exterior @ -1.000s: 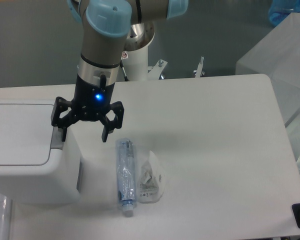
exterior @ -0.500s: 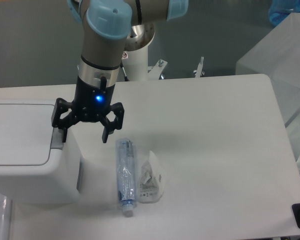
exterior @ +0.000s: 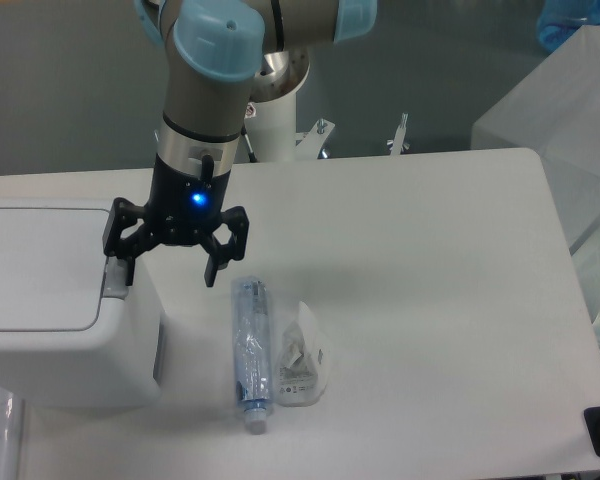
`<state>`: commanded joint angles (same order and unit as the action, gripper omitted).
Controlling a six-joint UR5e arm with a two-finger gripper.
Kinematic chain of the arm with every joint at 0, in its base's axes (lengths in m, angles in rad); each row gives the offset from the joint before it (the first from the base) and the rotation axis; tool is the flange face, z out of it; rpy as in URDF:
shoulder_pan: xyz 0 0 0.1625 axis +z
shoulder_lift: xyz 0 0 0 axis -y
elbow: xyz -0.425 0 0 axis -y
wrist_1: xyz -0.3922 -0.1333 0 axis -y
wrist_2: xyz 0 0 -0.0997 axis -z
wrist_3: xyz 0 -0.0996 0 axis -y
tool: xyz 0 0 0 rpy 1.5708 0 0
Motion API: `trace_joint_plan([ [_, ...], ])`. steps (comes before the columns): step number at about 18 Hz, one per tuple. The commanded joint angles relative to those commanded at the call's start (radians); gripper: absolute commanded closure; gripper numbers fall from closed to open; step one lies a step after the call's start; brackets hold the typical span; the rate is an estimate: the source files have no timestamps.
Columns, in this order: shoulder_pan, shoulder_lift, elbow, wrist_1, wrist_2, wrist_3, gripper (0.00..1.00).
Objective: Open the trash can
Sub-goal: 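Hold the gripper on the lid edge as the lid swings open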
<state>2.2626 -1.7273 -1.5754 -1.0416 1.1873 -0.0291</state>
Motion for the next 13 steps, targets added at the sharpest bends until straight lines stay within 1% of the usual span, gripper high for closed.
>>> trace_joint_plan([
  [6, 0.000, 0.002, 0.003, 0.000, 0.000, -0.002, 0.00],
  [9, 0.002, 0.009, 0.035, 0.003, 0.002, 0.008, 0.00],
  [10, 0.003, 0.009, 0.052, 0.020, 0.002, 0.009, 0.00],
  [11, 0.011, 0.008, 0.063, 0.049, 0.003, 0.011, 0.00],
  [13, 0.028, 0.000, 0.095, 0.128, 0.021, 0.021, 0.00],
])
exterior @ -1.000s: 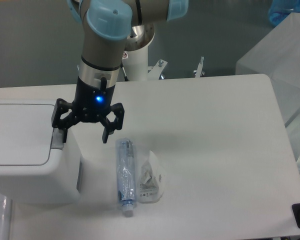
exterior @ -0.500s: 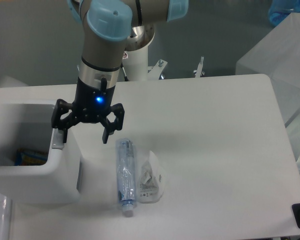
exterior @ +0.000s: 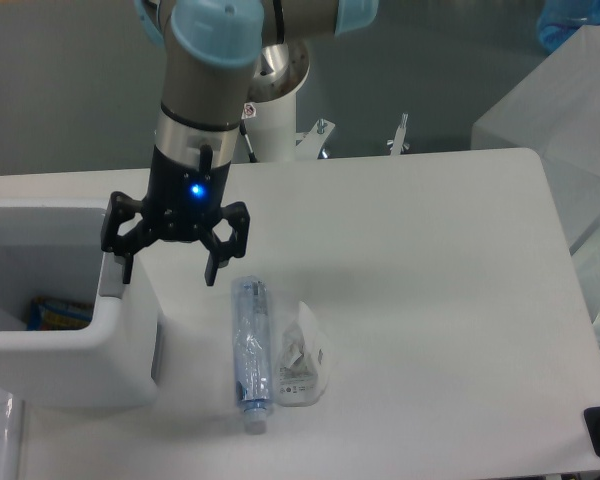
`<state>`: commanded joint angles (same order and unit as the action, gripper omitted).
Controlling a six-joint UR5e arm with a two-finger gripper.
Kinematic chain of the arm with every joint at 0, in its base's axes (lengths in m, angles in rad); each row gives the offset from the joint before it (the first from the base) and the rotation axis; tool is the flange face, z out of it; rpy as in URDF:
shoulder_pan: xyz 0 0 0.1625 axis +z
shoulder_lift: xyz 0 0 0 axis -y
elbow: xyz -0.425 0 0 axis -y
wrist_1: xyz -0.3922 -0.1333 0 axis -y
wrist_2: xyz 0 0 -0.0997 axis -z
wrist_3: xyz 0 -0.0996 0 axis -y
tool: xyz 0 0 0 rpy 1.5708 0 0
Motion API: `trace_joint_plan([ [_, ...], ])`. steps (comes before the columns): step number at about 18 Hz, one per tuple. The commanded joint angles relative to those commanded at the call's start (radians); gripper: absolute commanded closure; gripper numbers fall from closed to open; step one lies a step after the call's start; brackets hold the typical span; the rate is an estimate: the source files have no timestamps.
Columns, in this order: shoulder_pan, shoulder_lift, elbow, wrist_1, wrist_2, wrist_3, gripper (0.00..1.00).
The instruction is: Open the trash can
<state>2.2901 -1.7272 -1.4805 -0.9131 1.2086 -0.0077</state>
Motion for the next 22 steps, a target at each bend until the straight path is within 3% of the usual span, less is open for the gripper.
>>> trace_joint_plan([
  [2, 0.012, -0.023, 0.037, 0.028, 0.101, 0.030, 0.00],
  [7, 0.067, -0.069, 0.097, 0.023, 0.360, 0.225, 0.00],
  [10, 0.132, -0.069, 0.106, 0.014, 0.379, 0.300, 0.00],
  [13, 0.195, -0.068, 0.091, 0.007, 0.381, 0.493, 0.00],
  [17, 0.288, -0.060, 0.083, -0.053, 0.379, 0.673, 0.00],
  [20, 0.316, -0.048, 0.081, -0.087, 0.381, 0.828, 0.00],
  [22, 0.333, -0.041, 0.074, -0.089, 0.381, 0.847, 0.00],
])
